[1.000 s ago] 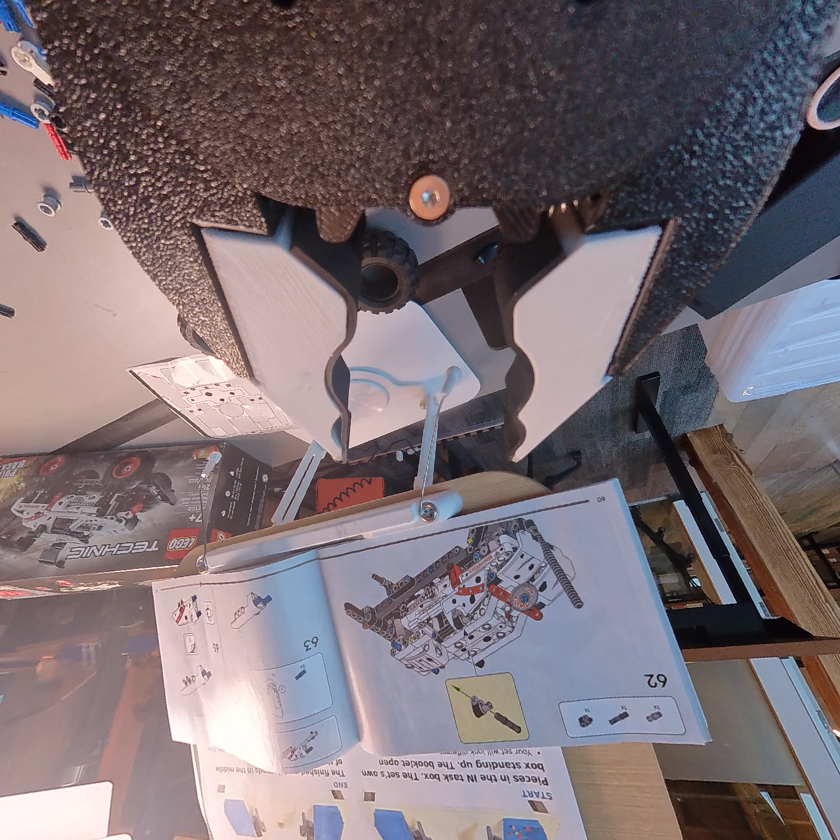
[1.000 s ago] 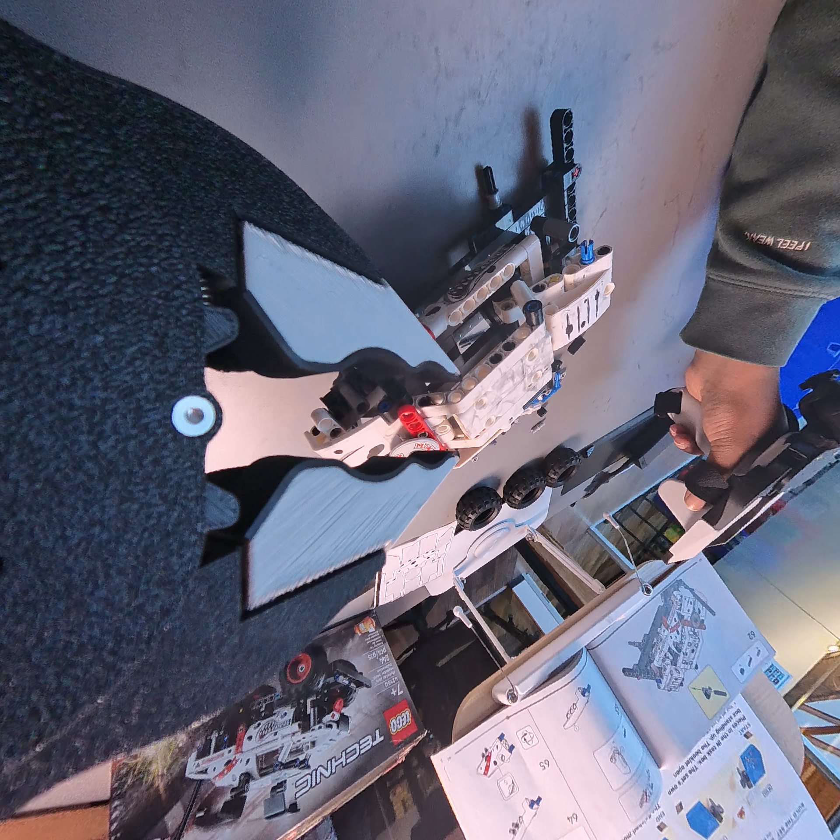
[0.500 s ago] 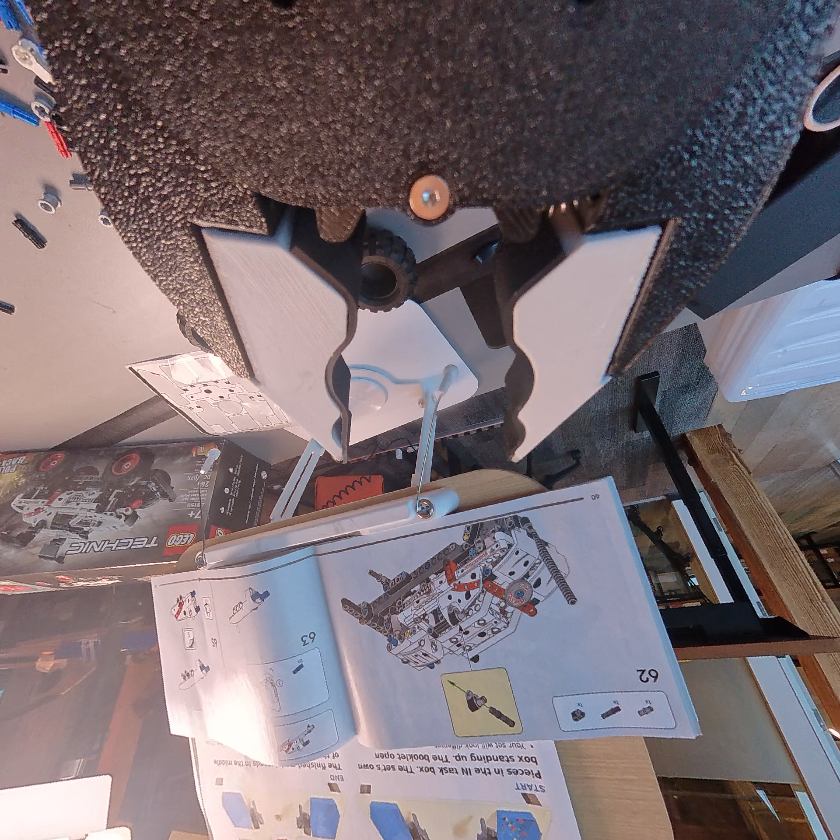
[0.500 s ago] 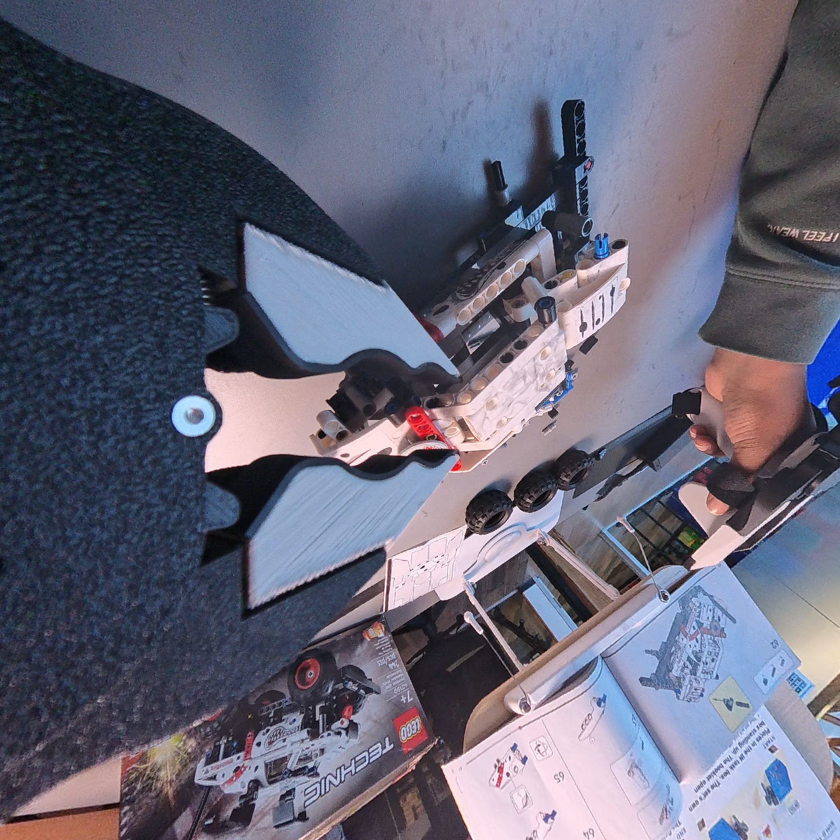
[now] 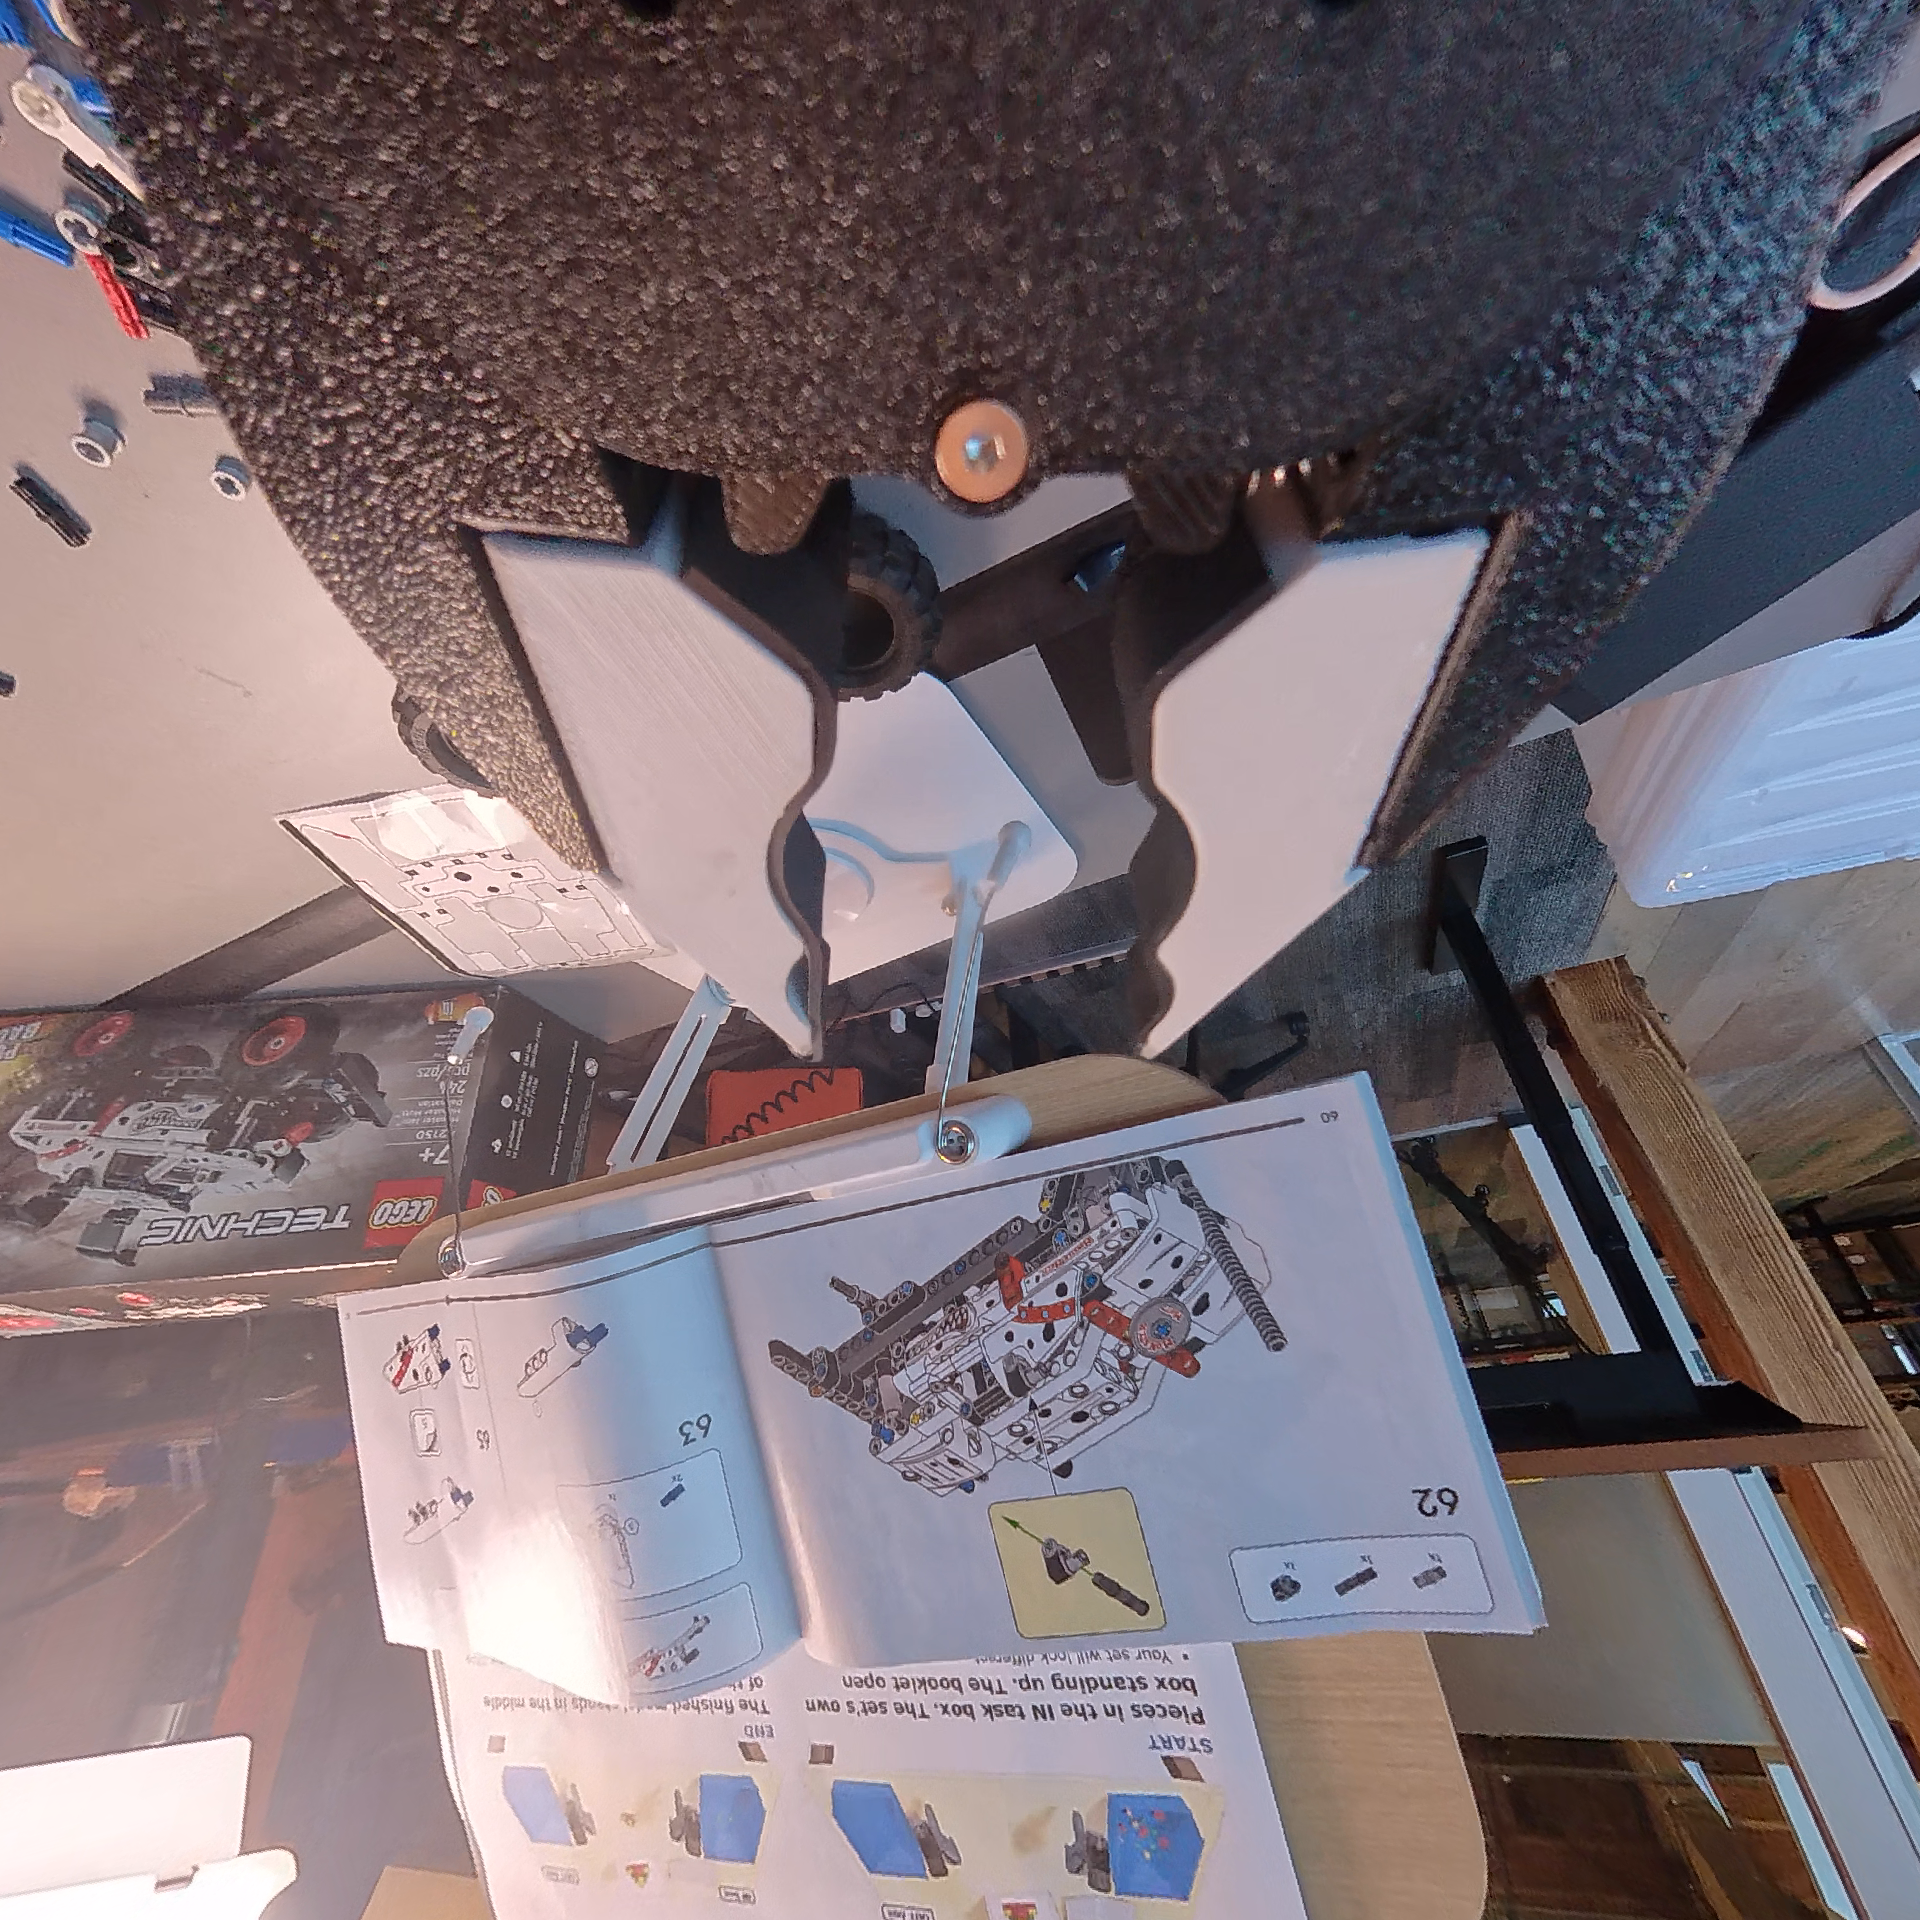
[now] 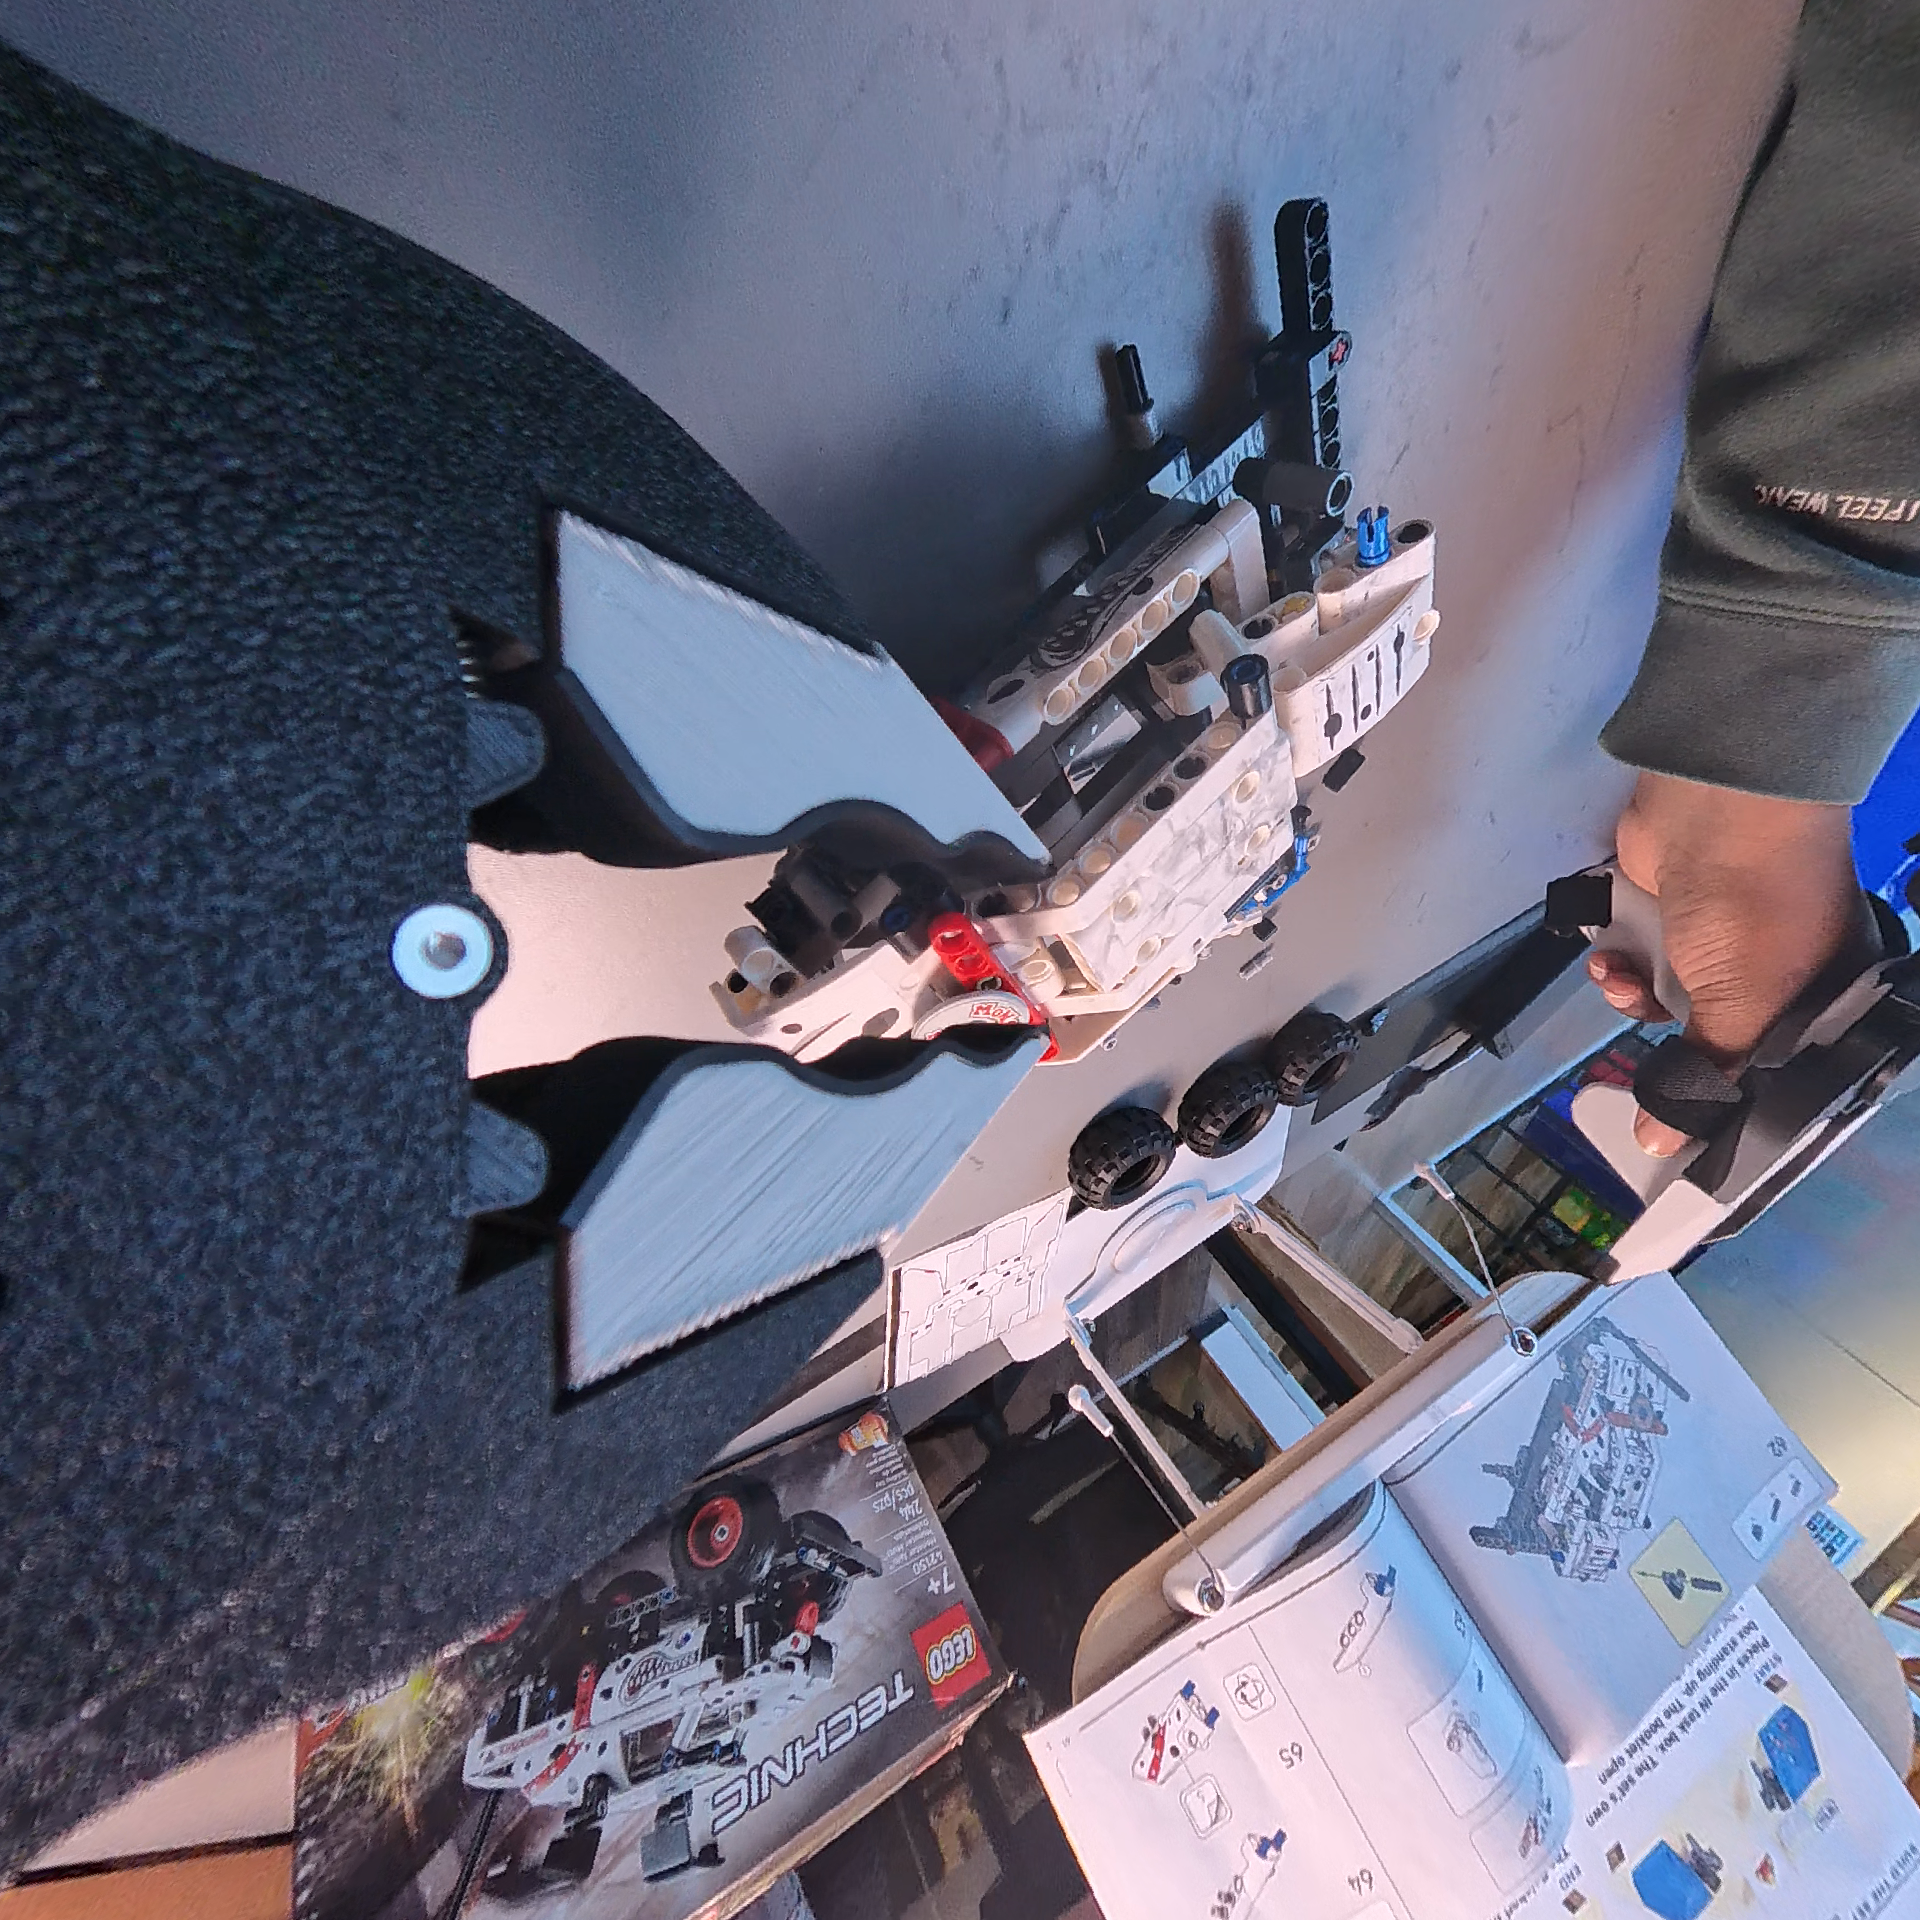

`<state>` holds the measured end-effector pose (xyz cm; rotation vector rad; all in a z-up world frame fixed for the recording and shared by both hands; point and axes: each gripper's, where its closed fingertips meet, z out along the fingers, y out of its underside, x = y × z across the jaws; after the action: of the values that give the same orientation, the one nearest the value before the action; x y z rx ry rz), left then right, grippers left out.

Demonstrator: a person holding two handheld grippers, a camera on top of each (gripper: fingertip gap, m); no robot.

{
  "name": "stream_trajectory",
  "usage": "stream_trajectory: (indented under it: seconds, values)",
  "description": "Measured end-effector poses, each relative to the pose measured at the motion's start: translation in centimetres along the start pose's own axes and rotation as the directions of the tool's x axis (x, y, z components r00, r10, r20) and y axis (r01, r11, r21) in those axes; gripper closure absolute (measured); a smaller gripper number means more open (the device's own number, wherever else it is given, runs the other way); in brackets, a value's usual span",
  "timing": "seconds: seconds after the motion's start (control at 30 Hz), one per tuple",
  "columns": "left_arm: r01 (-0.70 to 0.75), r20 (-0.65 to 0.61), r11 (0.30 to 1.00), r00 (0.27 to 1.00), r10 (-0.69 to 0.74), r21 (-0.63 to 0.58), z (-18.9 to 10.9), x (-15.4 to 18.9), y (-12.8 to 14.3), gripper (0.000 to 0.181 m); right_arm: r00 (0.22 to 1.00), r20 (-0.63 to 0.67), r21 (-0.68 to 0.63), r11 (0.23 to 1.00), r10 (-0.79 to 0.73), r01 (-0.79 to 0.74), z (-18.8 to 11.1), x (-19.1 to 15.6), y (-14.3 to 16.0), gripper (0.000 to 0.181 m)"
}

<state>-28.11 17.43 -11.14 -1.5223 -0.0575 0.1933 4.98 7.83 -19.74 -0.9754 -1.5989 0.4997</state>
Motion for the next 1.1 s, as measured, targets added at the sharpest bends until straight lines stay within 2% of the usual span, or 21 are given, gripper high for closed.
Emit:
stream_trajectory:
  seconds: [0.1, 0.27, 0.3, 0.73, 0.9, 1.0, 1.1]
  values:
    - [-0.014, 0.019, 1.000, 1.000, 0.014, 0.012, -0.2, -0.2, -0.3, 0.133, 1.000, 0.000, 0.001, 1.000, -0.001, 0.001, 0.0, 0.0, 0.0, 0.155]
    - [-0.063, 0.057, 0.997, 0.997, 0.060, 0.053, -0.8, -0.5, -1.2, 0.179, 1.000, 0.007, 0.010, 1.000, 0.014, -0.014, 0.0, 0.0, -0.1, 0.155]
    - [-0.066, 0.062, 0.996, 0.996, 0.062, 0.062, -0.9, -0.6, -1.4, 0.181, 1.000, 0.010, 0.014, 1.000, 0.023, -0.023, 0.0, 0.0, -0.1, 0.155]
    - [-0.056, 0.072, 0.995, 0.996, 0.051, 0.076, -1.1, -0.6, -1.8, 0.179, 0.987, 0.056, 0.098, 0.983, 0.152, -0.157, -0.9, 0.6, -1.3, 0.154]
    - [-0.064, 0.070, 0.995, 0.996, 0.059, 0.071, -1.0, -0.4, -1.7, 0.178, 0.964, 0.023, 0.192, 0.945, 0.264, -0.264, -2.0, 2.8, -2.5, 0.157]
    - [-0.068, 0.069, 0.996, 0.996, 0.063, 0.064, -0.9, -0.3, -1.4, 0.177, 0.963, -0.004, 0.185, 0.946, 0.271, -0.265, -2.3, 3.4, -2.1, 0.157]
    - [-0.073, 0.067, 0.996, 0.995, 0.069, 0.055, -0.7, -0.1, -1.0, 0.177, 0.960, 0.027, 0.158, 0.947, 0.279, -0.280, -2.1, 2.9, -1.7, 0.154]
